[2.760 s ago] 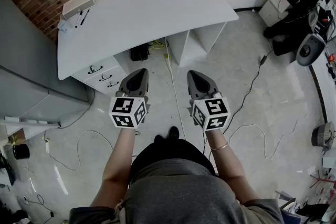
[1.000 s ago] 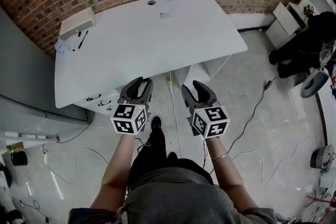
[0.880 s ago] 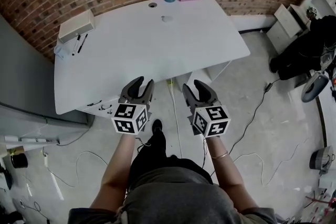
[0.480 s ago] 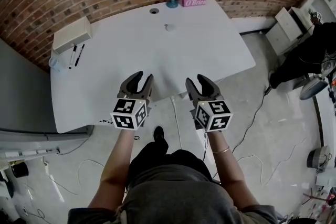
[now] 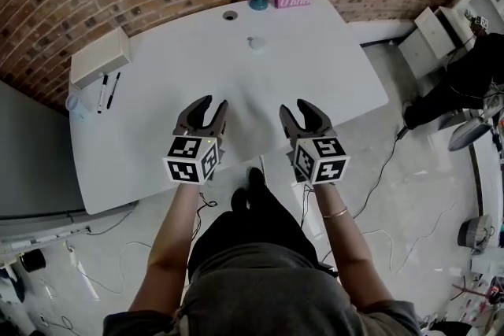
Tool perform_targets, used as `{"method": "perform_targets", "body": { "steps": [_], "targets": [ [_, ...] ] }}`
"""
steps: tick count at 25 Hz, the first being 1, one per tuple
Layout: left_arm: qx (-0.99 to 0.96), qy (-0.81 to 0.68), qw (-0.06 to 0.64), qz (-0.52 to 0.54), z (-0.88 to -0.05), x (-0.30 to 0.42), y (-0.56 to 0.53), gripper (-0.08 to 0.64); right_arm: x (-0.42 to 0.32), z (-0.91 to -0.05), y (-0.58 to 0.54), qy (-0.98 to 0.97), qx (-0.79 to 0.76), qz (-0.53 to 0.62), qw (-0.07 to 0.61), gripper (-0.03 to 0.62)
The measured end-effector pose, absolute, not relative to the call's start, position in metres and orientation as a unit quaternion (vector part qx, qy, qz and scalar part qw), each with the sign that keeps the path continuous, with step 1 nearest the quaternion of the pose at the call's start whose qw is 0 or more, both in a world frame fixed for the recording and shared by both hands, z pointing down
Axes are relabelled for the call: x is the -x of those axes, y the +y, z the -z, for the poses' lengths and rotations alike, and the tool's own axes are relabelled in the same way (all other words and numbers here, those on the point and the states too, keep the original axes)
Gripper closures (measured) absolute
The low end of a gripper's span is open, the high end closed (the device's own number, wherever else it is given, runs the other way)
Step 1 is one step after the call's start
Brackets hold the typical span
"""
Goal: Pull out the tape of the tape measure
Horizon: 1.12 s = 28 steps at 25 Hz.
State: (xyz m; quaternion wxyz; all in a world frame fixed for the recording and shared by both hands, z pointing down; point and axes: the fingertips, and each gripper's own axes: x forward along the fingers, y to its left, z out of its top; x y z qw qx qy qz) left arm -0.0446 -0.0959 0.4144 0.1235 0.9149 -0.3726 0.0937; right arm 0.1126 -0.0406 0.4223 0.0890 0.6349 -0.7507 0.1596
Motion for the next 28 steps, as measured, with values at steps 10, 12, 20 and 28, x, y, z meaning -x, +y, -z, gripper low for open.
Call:
{"method": "perform_targets", "body": {
  "steps": [10,12,20,28],
  "targets": [
    [-0.905,-0.391,0.133,-0.104,-0.426,0.031,-0.153,0.419,-0.125,-0.434,-0.118,-0.771,-0.607,-0.154,0.12,0.425],
    [-0.902,-0.395,0.136,-0.106,-0.428,0.028,-0.165,0.419,-0.128,-0.436,-0.135,-0.774,-0.601,-0.155,0.125,0.425],
    [-0.89,-0.413,0.15,-0.118,-0.441,0.017,-0.207,0.419,-0.137,-0.449,-0.2,-0.791,-0.572,-0.151,0.155,0.422],
    [-0.88,-0.423,0.171,-0.13,-0.459,0.007,-0.234,0.419,-0.139,-0.477,-0.246,-0.804,-0.54,-0.161,0.187,0.393]
  ]
}}
